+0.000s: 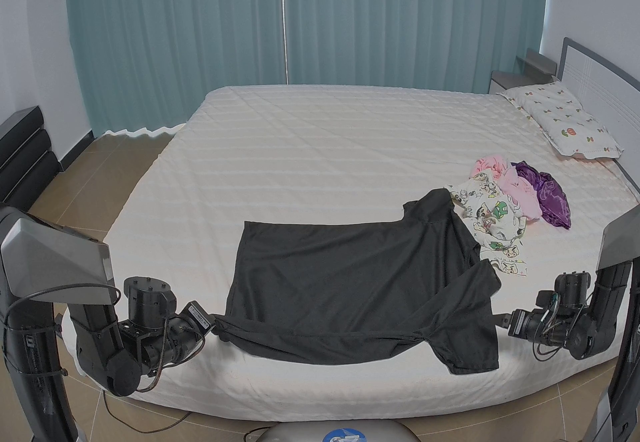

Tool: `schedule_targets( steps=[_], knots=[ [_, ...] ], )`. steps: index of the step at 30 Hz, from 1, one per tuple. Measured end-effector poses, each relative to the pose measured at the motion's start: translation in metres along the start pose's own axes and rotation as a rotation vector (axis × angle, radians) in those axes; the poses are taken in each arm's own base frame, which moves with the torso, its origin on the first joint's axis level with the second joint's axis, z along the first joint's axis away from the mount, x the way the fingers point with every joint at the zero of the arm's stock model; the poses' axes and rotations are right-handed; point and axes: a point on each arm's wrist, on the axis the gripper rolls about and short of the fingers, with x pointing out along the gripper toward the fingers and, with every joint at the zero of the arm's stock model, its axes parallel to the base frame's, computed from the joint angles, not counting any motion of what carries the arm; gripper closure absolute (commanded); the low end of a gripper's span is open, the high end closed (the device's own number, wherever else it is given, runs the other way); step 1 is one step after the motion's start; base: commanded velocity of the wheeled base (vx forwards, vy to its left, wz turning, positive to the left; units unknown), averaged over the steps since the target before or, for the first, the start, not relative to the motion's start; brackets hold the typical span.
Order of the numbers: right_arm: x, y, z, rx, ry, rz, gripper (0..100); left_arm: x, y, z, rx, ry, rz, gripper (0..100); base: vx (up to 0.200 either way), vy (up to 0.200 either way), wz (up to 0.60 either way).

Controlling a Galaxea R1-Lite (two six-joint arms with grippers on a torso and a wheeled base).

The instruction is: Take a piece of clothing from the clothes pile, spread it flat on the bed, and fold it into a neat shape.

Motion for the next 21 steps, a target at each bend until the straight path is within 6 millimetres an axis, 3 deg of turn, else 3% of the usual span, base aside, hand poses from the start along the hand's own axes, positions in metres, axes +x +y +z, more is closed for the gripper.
schedule_targets(
  steps=[5, 21],
  knots=[
    [-0.003, 0.007, -0.017, -0.022, 0.07, 0.013, 0, 0.0, 0.0, 0.0, 0.0, 0.001, 0.002, 100, 0.0, 0.0, 0.0],
    [0.01, 0.016, -0.035, -0.064, 0.074, 0.024, 0, 0.001, 0.001, 0.0, 0.0, 0.002, 0.003, 100, 0.0, 0.0, 0.0]
  ],
)
